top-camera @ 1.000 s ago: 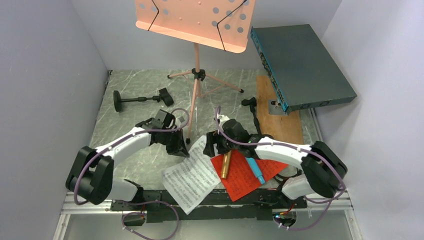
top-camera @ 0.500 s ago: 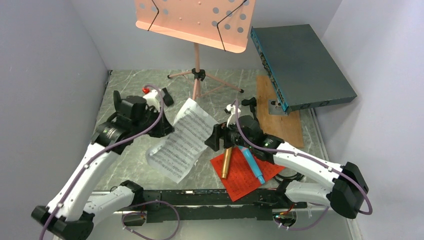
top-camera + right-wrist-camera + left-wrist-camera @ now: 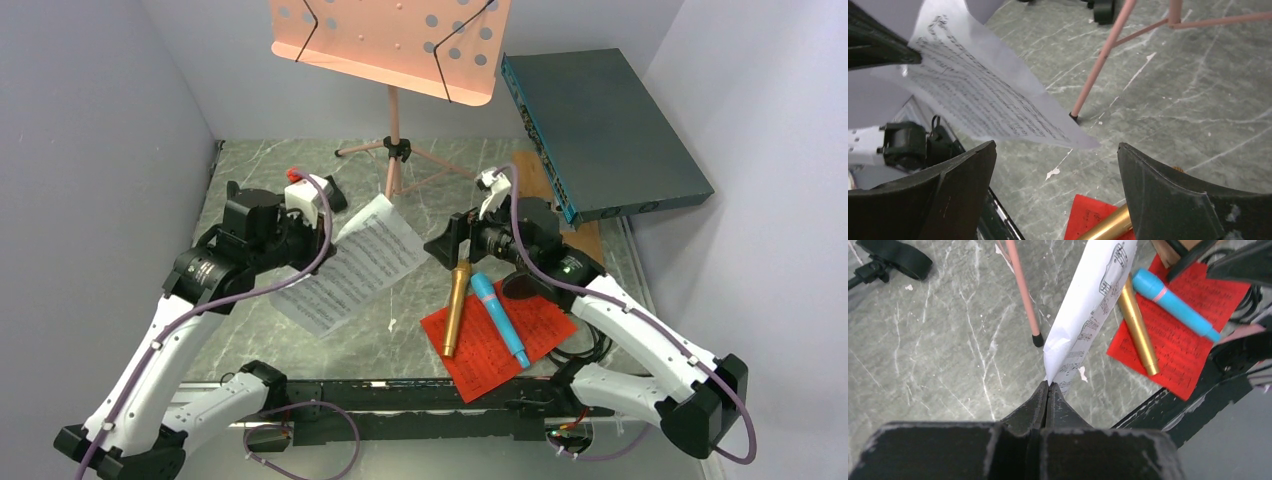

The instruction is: Set up the instrument practice props

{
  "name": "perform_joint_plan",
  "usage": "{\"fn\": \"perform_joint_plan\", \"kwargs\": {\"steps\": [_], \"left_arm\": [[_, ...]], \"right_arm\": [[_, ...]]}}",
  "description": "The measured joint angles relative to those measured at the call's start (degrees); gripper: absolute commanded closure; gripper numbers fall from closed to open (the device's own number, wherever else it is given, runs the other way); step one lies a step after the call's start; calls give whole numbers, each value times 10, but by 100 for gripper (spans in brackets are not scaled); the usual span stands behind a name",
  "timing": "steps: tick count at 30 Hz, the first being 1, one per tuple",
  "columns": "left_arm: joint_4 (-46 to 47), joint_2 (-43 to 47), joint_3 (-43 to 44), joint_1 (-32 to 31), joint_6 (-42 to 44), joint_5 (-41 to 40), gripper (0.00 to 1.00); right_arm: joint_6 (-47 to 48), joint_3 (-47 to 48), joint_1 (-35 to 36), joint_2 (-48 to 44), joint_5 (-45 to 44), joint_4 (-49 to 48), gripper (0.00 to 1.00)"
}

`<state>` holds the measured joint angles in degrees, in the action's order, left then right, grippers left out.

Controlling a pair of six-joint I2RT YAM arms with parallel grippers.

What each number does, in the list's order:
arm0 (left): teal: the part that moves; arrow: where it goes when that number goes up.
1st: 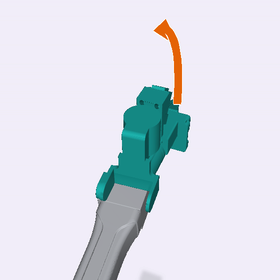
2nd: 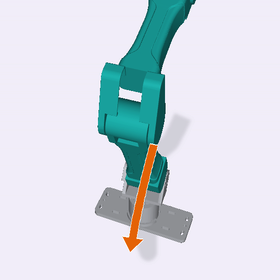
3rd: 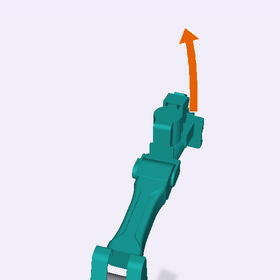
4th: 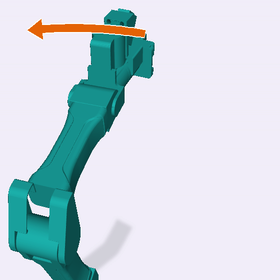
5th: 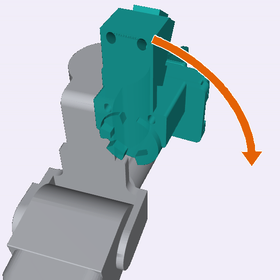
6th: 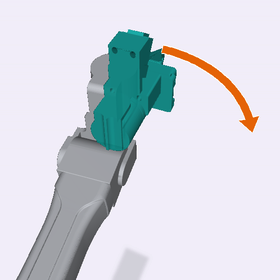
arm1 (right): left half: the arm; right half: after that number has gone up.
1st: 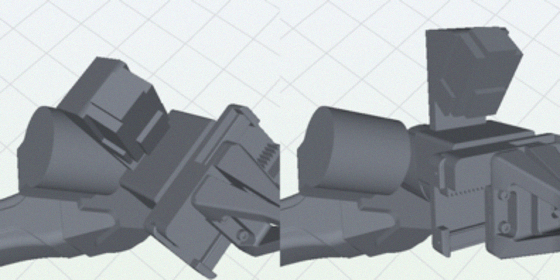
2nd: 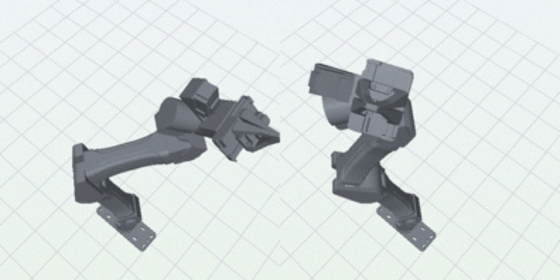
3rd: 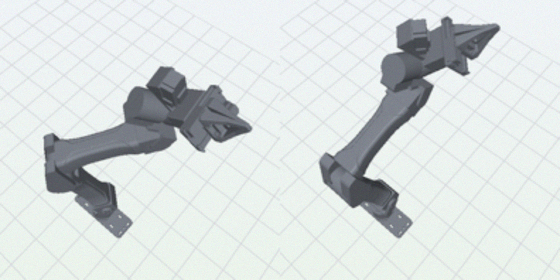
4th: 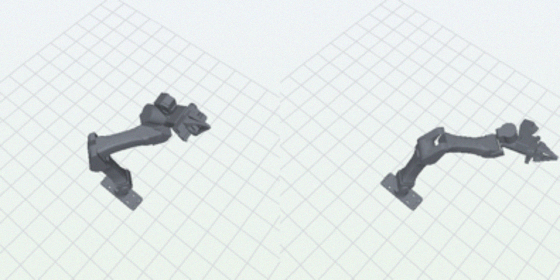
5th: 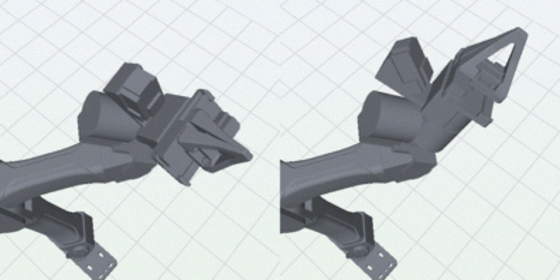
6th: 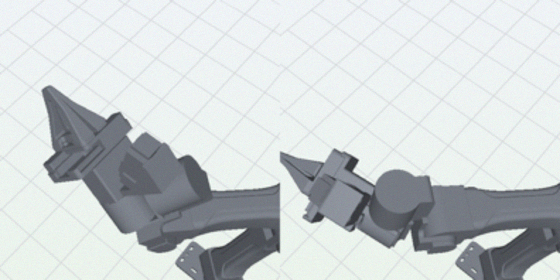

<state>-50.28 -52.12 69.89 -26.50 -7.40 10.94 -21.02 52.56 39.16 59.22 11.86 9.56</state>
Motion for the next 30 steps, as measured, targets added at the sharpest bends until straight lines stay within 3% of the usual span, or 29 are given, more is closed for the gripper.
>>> {"fn": "perform_joint_plan", "kwargs": {"steps": [8, 12, 22, 24, 25, 26, 28, 30], "left_arm": [[-39, -26, 29, 0, 98, 75, 100], [-49, -34, 26, 0, 113, 110, 100], [-39, -31, 8, 0, 115, 163, 100], [-36, -30, 5, 0, 115, 169, 100], [-34, -28, 3, 0, 115, 173, 100], [-31, -24, 0, 0, 115, 177, 97], [-27, -16, -3, 0, 114, 184, 78], [-25, -8, -3, 0, 114, 189, 54]], "right_arm": [[48, 55, -10, 57, 163, 17, 7], [42, 55, -10, 98, 236, 7, 13], [-35, 2, -10, 113, 365, -121, 49], [-54, -8, -10, 113, 379, -144, 60], [-63, -12, -10, 113, 384, -158, 71], [-70, -17, -10, 113, 389, -170, 80], [-80, -24, -10, 111, 393, -183, 100], [-86, -27, -10, 108, 392, -184, 100]]}}
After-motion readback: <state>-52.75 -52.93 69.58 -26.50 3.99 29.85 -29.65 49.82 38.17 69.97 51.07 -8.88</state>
